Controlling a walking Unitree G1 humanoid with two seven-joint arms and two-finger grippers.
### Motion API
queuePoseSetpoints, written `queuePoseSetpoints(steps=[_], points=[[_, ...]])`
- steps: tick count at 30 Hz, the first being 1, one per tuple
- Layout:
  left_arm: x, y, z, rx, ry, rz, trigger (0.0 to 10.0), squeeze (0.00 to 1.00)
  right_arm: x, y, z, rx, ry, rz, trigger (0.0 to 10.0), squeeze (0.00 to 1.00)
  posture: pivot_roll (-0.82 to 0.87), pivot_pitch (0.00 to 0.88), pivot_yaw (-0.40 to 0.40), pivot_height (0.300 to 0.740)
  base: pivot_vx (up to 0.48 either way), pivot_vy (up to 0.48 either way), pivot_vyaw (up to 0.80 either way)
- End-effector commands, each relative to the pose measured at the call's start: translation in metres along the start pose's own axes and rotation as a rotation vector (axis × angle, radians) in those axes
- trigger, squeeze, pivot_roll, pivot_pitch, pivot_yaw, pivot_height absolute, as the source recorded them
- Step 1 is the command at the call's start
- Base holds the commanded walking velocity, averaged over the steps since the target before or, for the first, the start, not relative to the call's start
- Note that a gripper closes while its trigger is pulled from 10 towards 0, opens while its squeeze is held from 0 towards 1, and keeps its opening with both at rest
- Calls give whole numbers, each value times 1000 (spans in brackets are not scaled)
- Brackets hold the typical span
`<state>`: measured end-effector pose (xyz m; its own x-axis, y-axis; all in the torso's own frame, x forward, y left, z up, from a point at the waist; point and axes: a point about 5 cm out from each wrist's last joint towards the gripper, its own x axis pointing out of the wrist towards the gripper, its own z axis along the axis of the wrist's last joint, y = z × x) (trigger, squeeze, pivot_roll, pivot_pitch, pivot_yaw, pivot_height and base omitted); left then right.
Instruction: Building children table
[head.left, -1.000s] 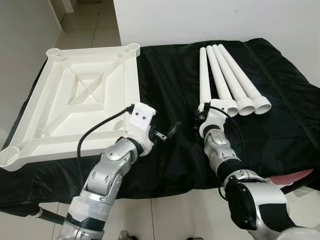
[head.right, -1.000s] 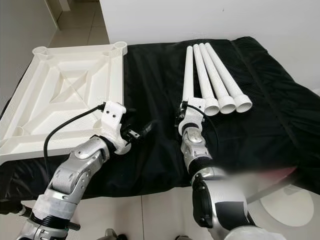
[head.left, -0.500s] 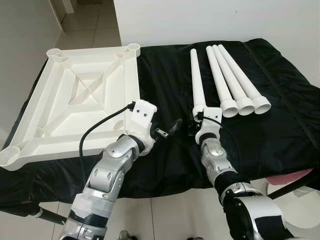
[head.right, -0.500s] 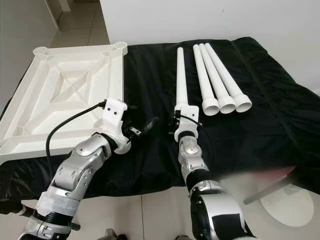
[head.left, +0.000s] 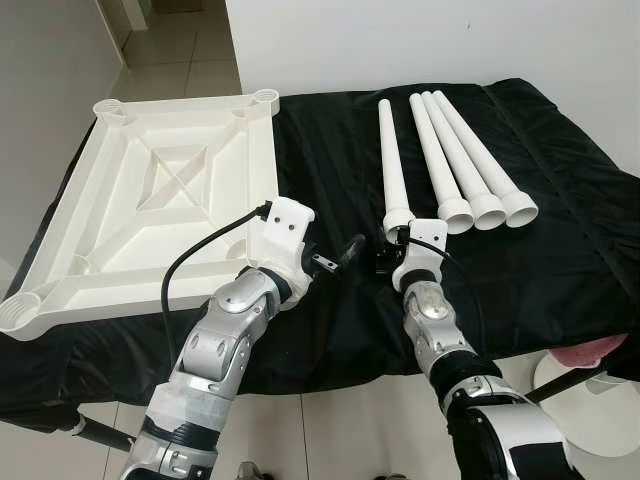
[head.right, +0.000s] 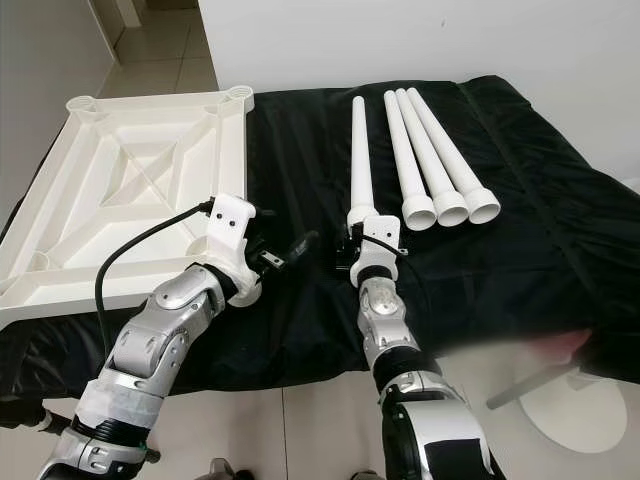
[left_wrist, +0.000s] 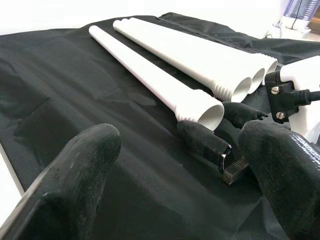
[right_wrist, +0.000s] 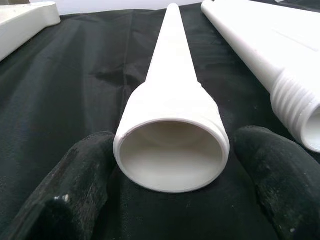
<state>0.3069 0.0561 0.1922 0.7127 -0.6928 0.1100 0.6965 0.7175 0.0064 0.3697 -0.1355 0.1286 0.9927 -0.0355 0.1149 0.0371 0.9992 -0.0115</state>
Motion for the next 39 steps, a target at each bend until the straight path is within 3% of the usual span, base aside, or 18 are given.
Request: queuePoseSetpoints(steps=[1,12,39], points=[[0,5,-2,10,12,58,10000,0,2,1,2,2,-9,-3,10000,0,-35,109,69,740,0,0,0],[0,3,-2,11,18,48,10000,0,19,-1,16,5,37,-8,10000,0,-6,104,72,740,0,0,0],[-2,3,-1,11,16,62,10000,0,28,2,16,-43,144,44,10000,0,15,96,73,740,0,0,0]])
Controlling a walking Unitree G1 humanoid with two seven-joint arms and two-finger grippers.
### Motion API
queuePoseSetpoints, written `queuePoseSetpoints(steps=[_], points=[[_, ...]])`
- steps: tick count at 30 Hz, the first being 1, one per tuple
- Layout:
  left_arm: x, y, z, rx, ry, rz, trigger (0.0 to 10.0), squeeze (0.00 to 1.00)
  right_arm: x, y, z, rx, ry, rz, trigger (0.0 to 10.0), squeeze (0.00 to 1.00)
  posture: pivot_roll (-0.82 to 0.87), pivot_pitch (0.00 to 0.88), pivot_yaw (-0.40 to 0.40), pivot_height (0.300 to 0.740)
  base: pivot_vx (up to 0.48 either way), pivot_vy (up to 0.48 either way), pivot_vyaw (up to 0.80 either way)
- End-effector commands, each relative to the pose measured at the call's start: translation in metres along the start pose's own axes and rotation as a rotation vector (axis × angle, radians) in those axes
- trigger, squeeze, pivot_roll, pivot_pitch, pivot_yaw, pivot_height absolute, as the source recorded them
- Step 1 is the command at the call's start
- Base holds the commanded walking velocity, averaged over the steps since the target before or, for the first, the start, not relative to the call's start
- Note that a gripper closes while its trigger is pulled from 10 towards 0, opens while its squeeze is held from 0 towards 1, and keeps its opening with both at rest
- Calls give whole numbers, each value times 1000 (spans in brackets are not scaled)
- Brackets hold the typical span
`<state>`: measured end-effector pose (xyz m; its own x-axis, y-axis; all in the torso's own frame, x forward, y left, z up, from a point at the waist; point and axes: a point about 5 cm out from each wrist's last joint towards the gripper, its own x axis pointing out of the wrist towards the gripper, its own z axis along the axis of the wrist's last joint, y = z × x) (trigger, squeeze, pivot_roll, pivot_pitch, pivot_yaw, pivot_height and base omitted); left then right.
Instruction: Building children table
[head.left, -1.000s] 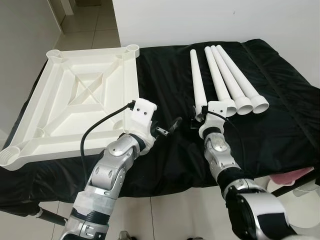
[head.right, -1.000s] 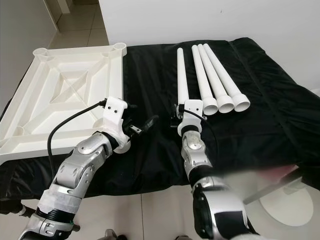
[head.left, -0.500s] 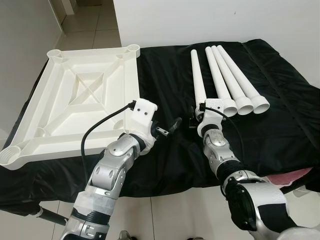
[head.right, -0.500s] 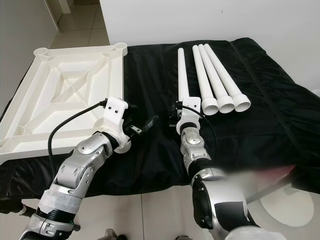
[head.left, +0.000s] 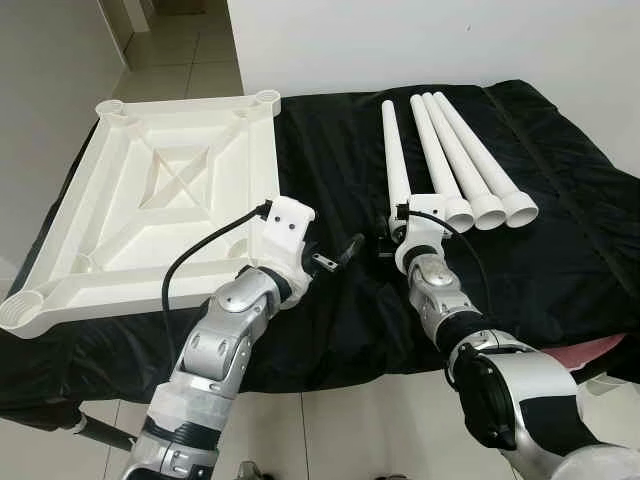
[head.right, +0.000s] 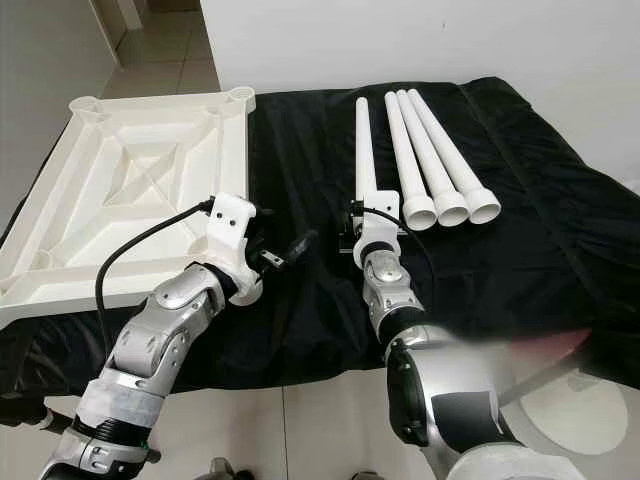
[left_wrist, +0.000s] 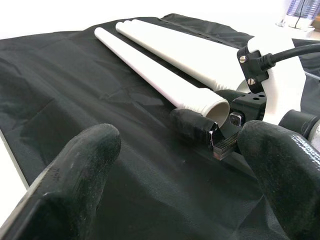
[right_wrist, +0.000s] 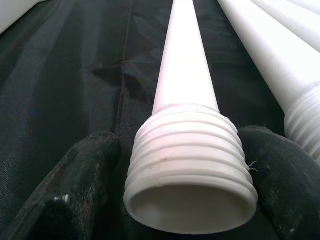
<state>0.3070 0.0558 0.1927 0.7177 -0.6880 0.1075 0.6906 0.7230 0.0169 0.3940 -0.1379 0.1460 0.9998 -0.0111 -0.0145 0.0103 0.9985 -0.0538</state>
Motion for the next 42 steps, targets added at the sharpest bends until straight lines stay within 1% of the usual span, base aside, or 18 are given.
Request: queuePoseSetpoints(steps=[1,8,22,27,28,31,32,36,42], points=[[-2,4,-2,0,14,55,10000,0,2,3,2,-3,15,16,10000,0,15,96,73,740,0,0,0],[-2,5,-1,3,12,61,10000,0,4,2,4,5,27,28,10000,0,19,95,76,740,0,0,0],[-3,6,1,-3,8,76,10000,0,4,0,1,3,76,43,10000,0,28,102,72,740,0,0,0],[-4,6,-1,-1,15,82,10000,0,5,-3,1,-15,88,42,10000,0,31,114,71,740,0,0,0],[-4,6,-1,-2,17,86,10000,0,5,-5,1,-7,92,38,1843,0,33,119,71,740,0,0,0],[-4,7,-1,-2,17,89,10000,0,5,-6,2,-1,94,35,1843,0,33,119,71,740,0,0,0],[-4,7,-1,-1,17,91,10000,0,6,-7,2,5,97,33,0,0,33,119,71,740,0,0,0],[-5,8,-1,5,17,95,10000,0,6,-8,2,11,102,30,0,0,35,115,69,740,0,0,0],[-5,10,-1,8,17,99,10000,0,6,-6,2,14,97,35,0,0,34,116,71,740,0,0,0]])
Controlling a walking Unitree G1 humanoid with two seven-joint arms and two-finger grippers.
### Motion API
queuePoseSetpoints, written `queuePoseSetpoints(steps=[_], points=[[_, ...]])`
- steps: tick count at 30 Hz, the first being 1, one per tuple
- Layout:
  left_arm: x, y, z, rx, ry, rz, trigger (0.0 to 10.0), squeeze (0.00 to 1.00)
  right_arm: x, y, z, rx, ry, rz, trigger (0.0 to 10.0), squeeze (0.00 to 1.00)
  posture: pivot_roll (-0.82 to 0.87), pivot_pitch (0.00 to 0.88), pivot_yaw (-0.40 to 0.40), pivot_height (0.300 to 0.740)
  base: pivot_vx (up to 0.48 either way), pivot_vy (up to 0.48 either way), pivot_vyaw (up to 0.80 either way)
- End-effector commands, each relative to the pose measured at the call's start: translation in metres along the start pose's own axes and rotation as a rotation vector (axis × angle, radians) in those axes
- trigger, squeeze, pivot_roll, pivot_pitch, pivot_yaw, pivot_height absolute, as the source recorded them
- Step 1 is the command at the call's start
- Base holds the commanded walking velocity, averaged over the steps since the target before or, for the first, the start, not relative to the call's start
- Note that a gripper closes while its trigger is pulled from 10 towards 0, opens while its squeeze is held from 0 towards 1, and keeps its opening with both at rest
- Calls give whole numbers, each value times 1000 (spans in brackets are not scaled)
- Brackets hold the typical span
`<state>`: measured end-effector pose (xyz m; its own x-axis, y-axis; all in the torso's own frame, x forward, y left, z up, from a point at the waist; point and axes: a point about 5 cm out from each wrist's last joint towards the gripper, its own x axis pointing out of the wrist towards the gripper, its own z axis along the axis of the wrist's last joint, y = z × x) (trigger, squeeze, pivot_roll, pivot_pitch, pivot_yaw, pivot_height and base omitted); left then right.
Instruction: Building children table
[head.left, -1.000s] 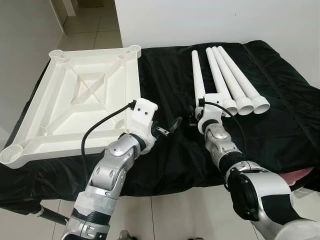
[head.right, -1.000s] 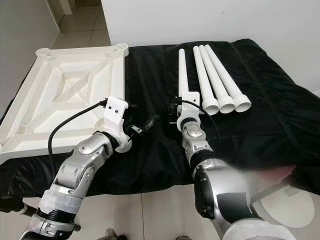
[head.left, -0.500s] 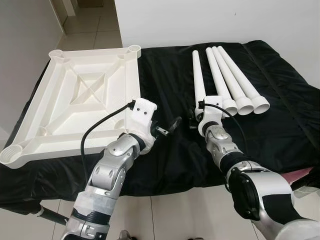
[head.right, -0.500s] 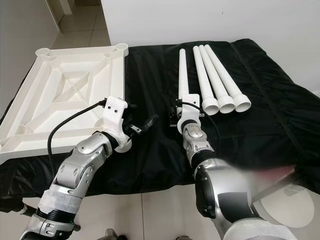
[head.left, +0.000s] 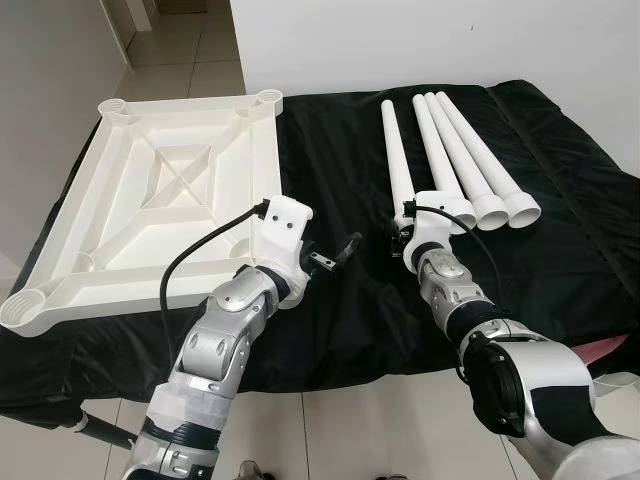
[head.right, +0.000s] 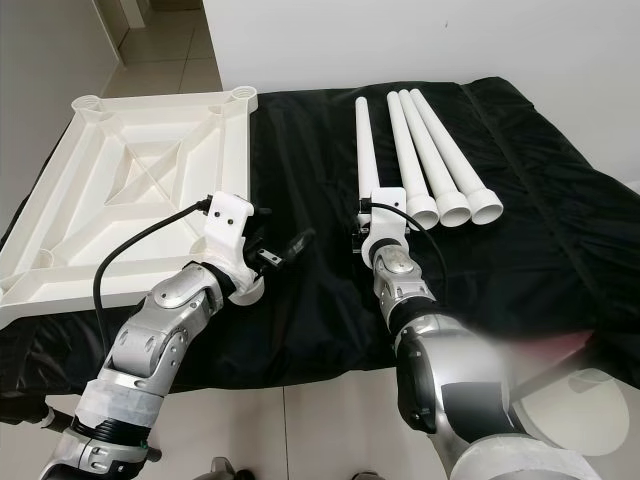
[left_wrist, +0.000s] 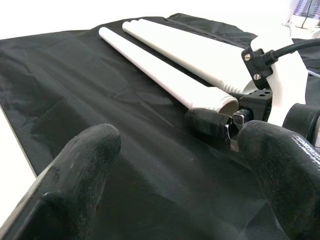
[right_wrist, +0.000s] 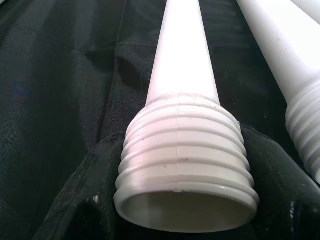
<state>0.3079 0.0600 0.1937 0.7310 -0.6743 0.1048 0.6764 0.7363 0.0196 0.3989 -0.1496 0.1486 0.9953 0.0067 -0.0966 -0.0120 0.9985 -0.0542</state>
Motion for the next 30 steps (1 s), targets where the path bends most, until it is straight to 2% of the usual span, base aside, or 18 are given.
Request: queuePoseSetpoints(steps=[1,5,6,9,10,13,14,16,17,19,20,21,22,23,24,26,28,30], points=[[-3,6,-2,3,15,80,10000,0,1,6,0,16,15,13,0,0,34,116,71,740,0,0,0],[-3,8,-2,2,14,84,10000,0,0,7,0,13,9,11,0,0,34,115,70,740,0,0,0],[-2,10,0,-14,5,89,10000,0,0,8,1,-7,-21,8,10000,0,35,114,67,740,0,0,0],[-2,13,2,-40,-8,97,10000,0,-1,11,3,-22,-66,11,10000,0,31,114,65,740,0,0,0],[-2,17,5,-83,-24,89,10000,0,-3,12,4,-45,-117,9,10000,0,24,103,62,740,0,0,0],[-2,17,5,-83,-24,89,10000,0,-3,12,4,-45,-117,9,10000,0,24,103,62,740,0,0,0],[-2,20,6,-108,-31,87,10000,235,-6,13,5,-57,-160,6,10000,0,20,104,61,740,0,0,0],[-2,20,6,-108,-31,87,10000,235,-6,13,5,-57,-160,6,10000,0,20,104,61,740,0,0,0],[-2,27,10,-137,-47,85,10000,1000,-11,12,5,-47,-244,-3,10000,0,4,107,67,740,0,0,0],[-2,27,10,-137,-47,85,10000,1000,-11,12,5,-47,-244,-3,10000,0,4,107,67,740,0,0,0],[2,32,15,-175,-52,85,10000,1000,-21,11,4,-24,-341,0,10000,0,-12,97,73,740,0,0,0],[5,35,20,-231,-54,70,10000,149,-30,10,4,-8,-424,10,10000,0,-12,97,73,740,0,0,0],[10,37,24,-308,-50,53,10000,0,-38,9,4,0,-483,18,10000,0,-22,90,83,740,0,0,0],[13,37,27,-358,-44,39,10000,0,-42,8,4,3,-509,25,10000,0,-22,90,83,740,0,0,0],[13,37,27,-358,-44,39,10000,0,-42,8,4,3,-509,25,10000,0,-22,90,83,740,0,0,0],[18,38,28,-452,-6,17,10000,0,-47,6,5,-12,-533,12,10000,0,-23,84,85,740,0,0,0],[19,38,28,-440,6,15,10000,0,-49,8,5,-21,-545,36,10000,0,-23,84,86,740,0,0,0],[21,39,30,-489,7,0,10000,0,-52,10,5,-35,-564,48,10000,0,-28,79,89,740,0,0,0]])
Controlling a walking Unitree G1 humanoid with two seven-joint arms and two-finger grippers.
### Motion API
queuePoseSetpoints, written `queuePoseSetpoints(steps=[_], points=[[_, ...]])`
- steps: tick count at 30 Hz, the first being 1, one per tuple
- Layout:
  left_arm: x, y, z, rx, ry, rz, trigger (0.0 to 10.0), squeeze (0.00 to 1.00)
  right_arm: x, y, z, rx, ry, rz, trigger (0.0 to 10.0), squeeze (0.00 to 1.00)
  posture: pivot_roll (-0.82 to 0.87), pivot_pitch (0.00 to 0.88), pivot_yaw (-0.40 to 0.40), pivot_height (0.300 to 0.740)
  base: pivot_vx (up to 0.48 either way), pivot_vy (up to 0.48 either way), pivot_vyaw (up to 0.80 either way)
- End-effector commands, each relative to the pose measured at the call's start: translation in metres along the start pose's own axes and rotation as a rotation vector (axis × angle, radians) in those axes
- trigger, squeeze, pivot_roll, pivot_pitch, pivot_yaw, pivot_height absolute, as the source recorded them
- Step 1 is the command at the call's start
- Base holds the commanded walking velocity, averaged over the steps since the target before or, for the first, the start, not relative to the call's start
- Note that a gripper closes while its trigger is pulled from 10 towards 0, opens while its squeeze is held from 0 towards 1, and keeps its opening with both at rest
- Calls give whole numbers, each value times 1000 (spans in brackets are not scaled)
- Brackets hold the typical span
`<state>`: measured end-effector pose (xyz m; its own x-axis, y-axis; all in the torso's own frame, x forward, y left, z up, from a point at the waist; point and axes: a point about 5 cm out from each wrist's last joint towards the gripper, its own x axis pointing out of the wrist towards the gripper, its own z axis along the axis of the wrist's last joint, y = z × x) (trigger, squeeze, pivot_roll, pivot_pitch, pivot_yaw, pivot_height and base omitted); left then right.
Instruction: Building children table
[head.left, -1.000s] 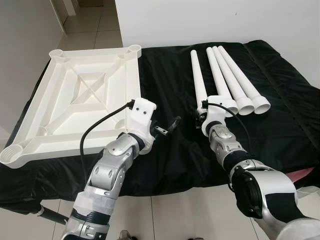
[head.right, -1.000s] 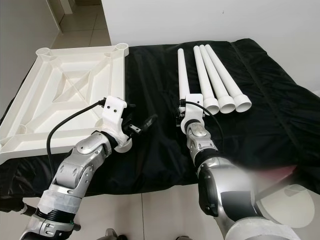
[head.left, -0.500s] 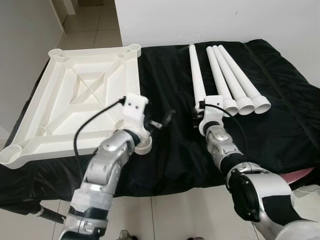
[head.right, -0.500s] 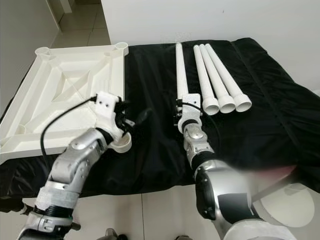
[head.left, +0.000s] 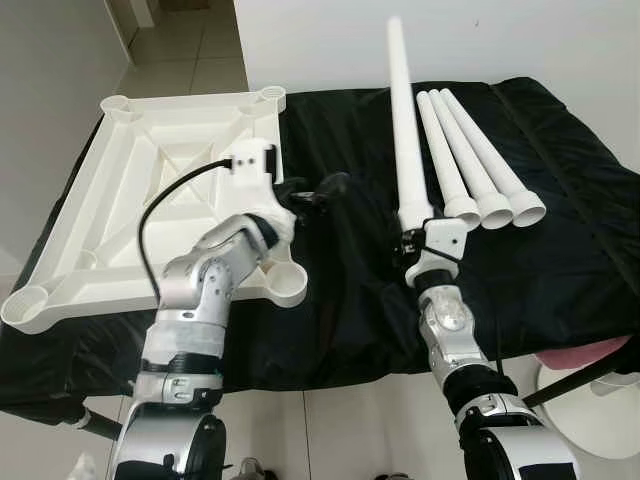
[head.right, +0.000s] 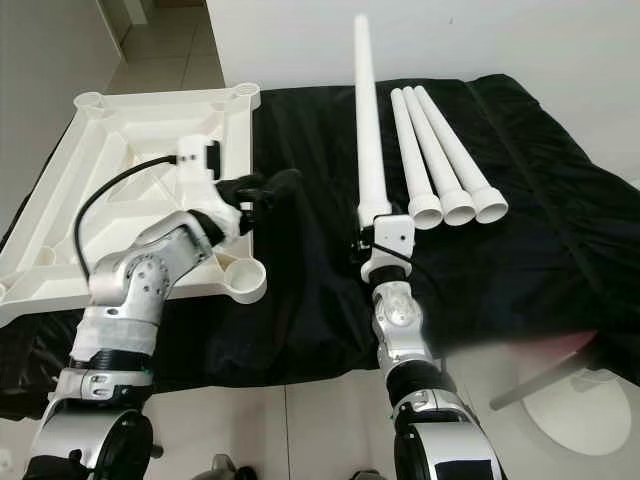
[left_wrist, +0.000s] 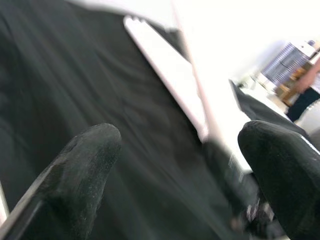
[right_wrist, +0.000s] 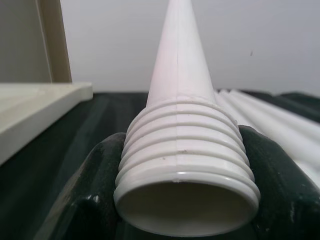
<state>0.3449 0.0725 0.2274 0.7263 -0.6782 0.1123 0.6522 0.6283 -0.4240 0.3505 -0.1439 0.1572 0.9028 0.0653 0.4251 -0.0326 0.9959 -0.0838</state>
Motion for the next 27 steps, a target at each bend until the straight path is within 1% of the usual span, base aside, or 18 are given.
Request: queuePoseSetpoints(steps=[1,3,4,5,6,7,9,10,11,13,16,17,20,21,23,24,25,27], points=[[-1,4,1,-28,11,10,10000,0,-2,4,2,-3,-26,23,10000,0,-28,79,89,740,0,0,0],[0,3,2,-39,17,-1,10000,0,-3,5,4,-14,-38,34,10000,0,-29,78,88,740,0,0,0],[2,2,2,-55,28,-11,10000,0,-5,9,8,-18,-61,62,10000,0,-33,69,86,740,0,0,0],[2,2,2,-55,28,-11,10000,0,-5,9,8,-18,-61,62,10000,0,-33,69,86,740,0,0,0],[3,3,2,-58,40,-12,10000,0,-7,15,12,-21,-85,98,10000,0,-41,61,87,740,0,0,0],[3,3,2,-58,40,-12,10000,0,-7,15,12,-21,-85,98,10000,0,-41,61,87,740,0,0,0],[7,2,2,-104,60,-23,10000,0,-13,33,19,4,-119,198,10000,0,-49,43,85,740,0,0,0],[7,2,2,-104,60,-23,10000,0,-13,33,19,4,-119,198,10000,0,-49,43,85,740,0,0,0],[8,2,2,-117,63,-25,10000,0,-15,37,20,12,-124,225,10000,0,-49,43,85,740,0,0,0],[11,2,9,-139,63,-29,10000,0,-22,53,22,12,-127,321,10000,0,-55,32,84,740,0,0,0],[13,2,12,-153,60,-33,10000,0,-25,58,22,21,-126,352,10000,0,-55,32,84,740,0,0,0],[14,3,15,-169,56,-34,10000,0,-28,65,23,23,-129,394,10000,0,-58,23,83,740,0,0,0],[16,5,19,-187,48,-33,10000,0,-33,70,24,24,-131,429,10000,0,-62,19,85,740,0,0,0],[17,8,26,-206,38,-33,10000,0,-40,76,23,12,-131,473,10000,0,-64,17,85,740,0,0,0],[17,8,26,-206,38,-33,10000,0,-40,76,23,12,-131,473,10000,0,-64,17,85,740,0,0,0],[18,10,32,-226,29,-37,10000,0,-47,79,22,-1,-128,507,10000,0,-71,13,93,740,0,0,0],[18,10,32,-226,29,-37,10000,0,-47,79,22,-1,-128,507,10000,0,-71,13,93,740,0,0,0],[20,17,43,-257,14,-19,10000,0,-58,79,20,-29,-126,535,10000,0,-71,13,93,740,0,0,0]])
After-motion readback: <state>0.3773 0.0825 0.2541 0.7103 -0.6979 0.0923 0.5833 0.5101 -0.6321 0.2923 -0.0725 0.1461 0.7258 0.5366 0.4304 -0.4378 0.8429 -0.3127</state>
